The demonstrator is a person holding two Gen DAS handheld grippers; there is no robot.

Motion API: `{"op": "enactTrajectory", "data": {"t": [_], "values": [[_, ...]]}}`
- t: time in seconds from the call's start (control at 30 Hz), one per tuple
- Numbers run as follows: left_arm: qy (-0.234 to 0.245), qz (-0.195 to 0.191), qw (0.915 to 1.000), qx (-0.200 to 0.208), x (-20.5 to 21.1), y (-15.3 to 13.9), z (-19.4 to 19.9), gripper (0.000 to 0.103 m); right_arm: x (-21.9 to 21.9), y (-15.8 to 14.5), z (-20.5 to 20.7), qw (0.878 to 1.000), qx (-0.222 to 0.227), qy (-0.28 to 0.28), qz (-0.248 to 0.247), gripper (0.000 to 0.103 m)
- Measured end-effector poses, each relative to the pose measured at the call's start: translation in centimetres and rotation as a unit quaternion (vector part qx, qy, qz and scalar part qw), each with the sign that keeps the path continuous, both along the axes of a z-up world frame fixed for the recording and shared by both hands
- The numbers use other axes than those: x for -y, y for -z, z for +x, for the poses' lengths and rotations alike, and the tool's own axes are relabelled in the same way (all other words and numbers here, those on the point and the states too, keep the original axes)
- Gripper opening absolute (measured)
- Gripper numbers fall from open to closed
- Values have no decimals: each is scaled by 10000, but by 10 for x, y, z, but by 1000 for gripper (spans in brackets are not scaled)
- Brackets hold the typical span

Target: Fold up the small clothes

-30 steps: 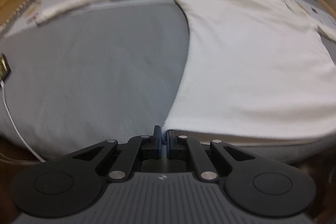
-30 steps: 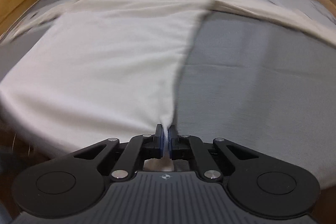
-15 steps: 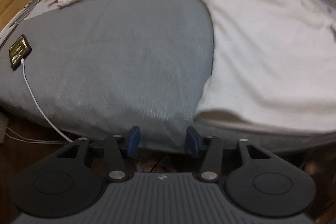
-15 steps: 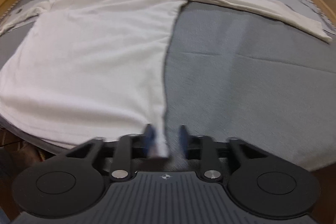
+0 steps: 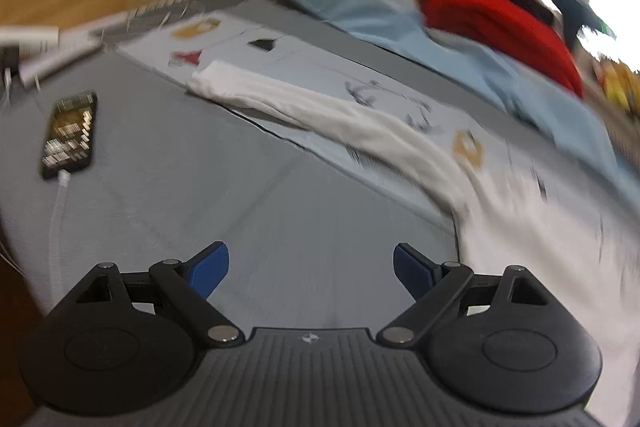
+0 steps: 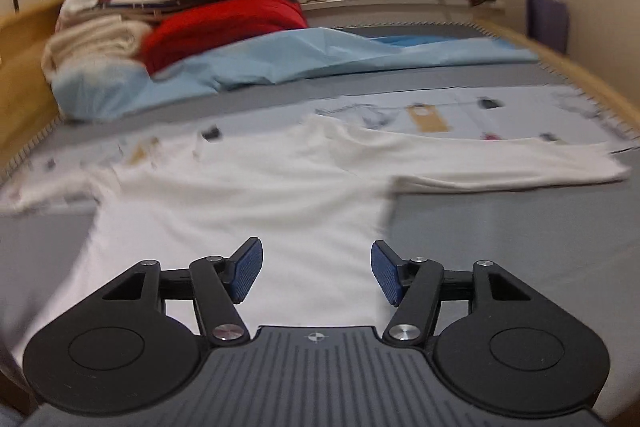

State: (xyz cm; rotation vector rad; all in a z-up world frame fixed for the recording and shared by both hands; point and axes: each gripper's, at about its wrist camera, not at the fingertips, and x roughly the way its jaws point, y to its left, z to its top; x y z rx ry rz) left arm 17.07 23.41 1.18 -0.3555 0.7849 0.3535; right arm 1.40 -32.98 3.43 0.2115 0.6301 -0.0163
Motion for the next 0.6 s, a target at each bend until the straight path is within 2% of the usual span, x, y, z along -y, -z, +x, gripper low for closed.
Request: {"op": "enactTrajectory", "data": {"t": [0.07,0.13,0.23,0.37,0.43,0.57,0.6], "values": [[-305,-104,9995,53,-16,4,27,92,-14,4,31,9993,-42,-173,333,62],[-514,-66,9986,143,-34,9,56,92,-27,9,56,9980,-69,-439,459,62],[-921,-283,9953,133,-70,21,100,92,-44,19,91,9980,-158,-577,182,62],[-1575,-1228,9797,170,-129,47,153,92,-44,38,123,9981,-249,-565,-65,62],[-1755,-1566,9719,118,-148,61,176,92,-40,48,131,9970,-548,-513,-205,62],[-1983,-1787,9637,59,-163,83,206,92,-33,57,141,9968,-664,-390,-192,62],[-2090,-1701,9629,162,-162,83,209,84,-31,60,143,9967,-677,-381,-225,62]]}}
